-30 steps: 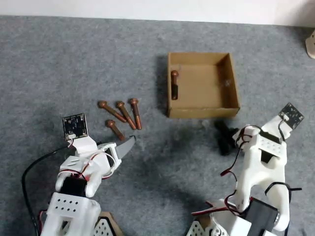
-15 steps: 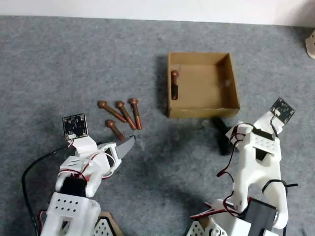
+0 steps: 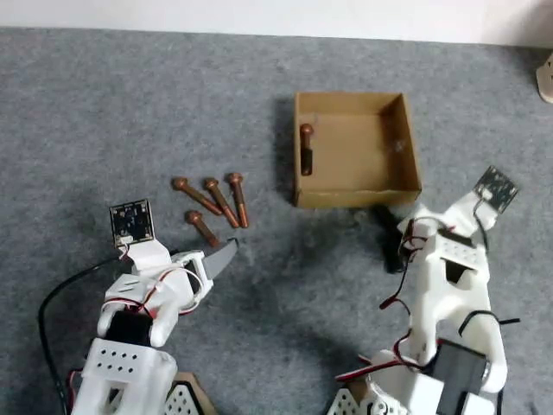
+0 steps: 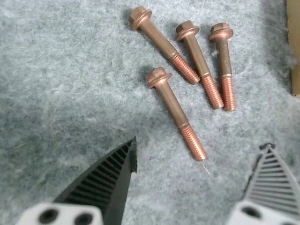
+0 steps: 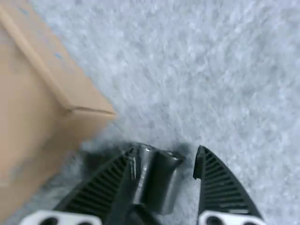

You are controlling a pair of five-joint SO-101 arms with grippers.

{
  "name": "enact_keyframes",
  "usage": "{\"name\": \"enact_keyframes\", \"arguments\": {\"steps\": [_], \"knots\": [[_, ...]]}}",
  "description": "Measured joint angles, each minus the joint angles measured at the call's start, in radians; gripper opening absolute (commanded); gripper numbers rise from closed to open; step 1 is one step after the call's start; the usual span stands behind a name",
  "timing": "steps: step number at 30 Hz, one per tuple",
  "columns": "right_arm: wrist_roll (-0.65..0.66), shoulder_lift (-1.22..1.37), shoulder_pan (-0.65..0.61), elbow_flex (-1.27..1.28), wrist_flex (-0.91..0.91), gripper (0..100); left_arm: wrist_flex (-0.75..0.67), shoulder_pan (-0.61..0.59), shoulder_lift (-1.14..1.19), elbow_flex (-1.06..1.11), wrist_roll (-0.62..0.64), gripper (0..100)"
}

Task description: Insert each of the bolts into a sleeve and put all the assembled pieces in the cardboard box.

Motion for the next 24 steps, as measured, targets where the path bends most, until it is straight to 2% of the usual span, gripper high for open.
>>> {"name": "enact_keyframes", "arguments": {"steps": [2,4,5,7,13,24], "knots": [[0.000,0.071,-0.005,-0.006,-0.023,12.9,0.000,0.000,0.000,0.000,0.000,37],[0.000,0.146,-0.006,-0.040,-0.031,0.8,0.000,0.000,0.000,0.000,0.000,37],[0.000,0.172,-0.005,-0.058,-0.031,0.0,0.000,0.000,0.000,0.000,0.000,37],[0.000,0.201,0.020,-0.100,-0.011,3.1,0.000,0.000,0.000,0.000,0.000,37],[-0.002,0.236,0.037,-0.187,0.147,0.4,0.000,0.000,0.000,0.000,0.000,37],[0.002,0.244,0.061,-0.480,0.707,0.4,0.000,0.000,0.000,0.000,0.000,37]]}}
